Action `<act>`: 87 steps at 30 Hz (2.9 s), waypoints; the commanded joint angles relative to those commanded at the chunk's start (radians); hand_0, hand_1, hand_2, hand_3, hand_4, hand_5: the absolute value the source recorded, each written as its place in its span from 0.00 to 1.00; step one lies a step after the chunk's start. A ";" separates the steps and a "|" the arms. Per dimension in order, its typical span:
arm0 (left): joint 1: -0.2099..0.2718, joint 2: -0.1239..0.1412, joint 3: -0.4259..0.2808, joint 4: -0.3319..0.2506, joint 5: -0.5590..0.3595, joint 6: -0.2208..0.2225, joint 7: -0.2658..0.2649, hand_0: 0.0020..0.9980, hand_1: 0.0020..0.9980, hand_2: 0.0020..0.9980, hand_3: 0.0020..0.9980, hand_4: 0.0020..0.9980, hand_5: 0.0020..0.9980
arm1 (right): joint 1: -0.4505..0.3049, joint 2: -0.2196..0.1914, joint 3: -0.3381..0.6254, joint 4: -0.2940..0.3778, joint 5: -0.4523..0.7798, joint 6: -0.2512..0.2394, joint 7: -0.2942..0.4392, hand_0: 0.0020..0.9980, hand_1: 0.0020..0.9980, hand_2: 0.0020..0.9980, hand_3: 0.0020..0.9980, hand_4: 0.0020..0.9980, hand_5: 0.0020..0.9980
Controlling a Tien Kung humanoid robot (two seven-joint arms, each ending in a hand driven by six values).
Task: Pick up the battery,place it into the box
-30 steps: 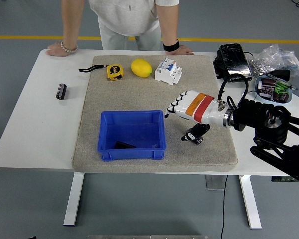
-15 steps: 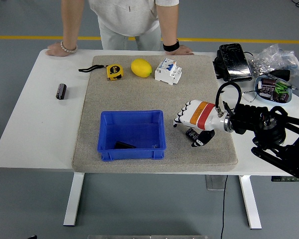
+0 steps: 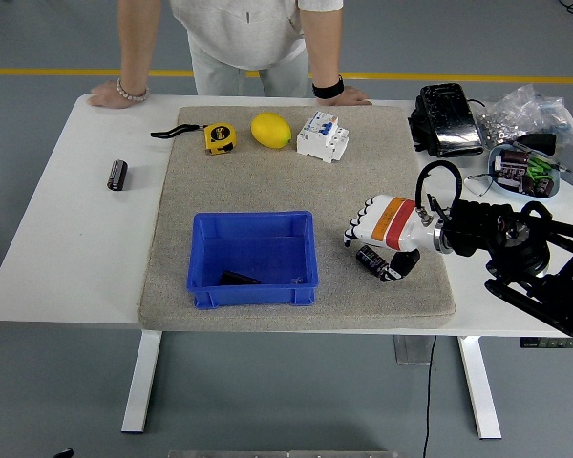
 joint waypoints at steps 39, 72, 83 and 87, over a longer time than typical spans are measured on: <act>-0.006 -0.006 -0.003 -0.003 0.010 -0.011 0.010 0.68 0.63 0.73 0.64 0.65 0.50 | -0.016 0.006 -0.021 -0.041 0.011 -0.065 0.010 0.45 0.43 0.47 0.48 0.72 0.09; 0.008 -0.001 -0.011 -0.003 0.017 -0.011 0.014 0.67 0.62 0.73 0.63 0.66 0.50 | 0.036 0.126 0.098 0.251 0.089 -0.108 -0.181 0.56 0.52 0.54 0.50 0.74 0.14; 0.002 0.004 -0.014 -0.005 0.026 -0.011 0.016 0.67 0.62 0.73 0.63 0.66 0.51 | 0.085 0.200 0.034 0.206 0.081 0.020 -0.186 0.78 0.77 0.79 0.77 0.90 0.22; 0.004 0.006 -0.013 -0.005 0.025 -0.009 0.015 0.67 0.62 0.73 0.63 0.66 0.51 | 0.087 0.202 0.041 0.204 0.079 0.018 -0.182 0.78 0.77 0.79 0.77 0.90 0.22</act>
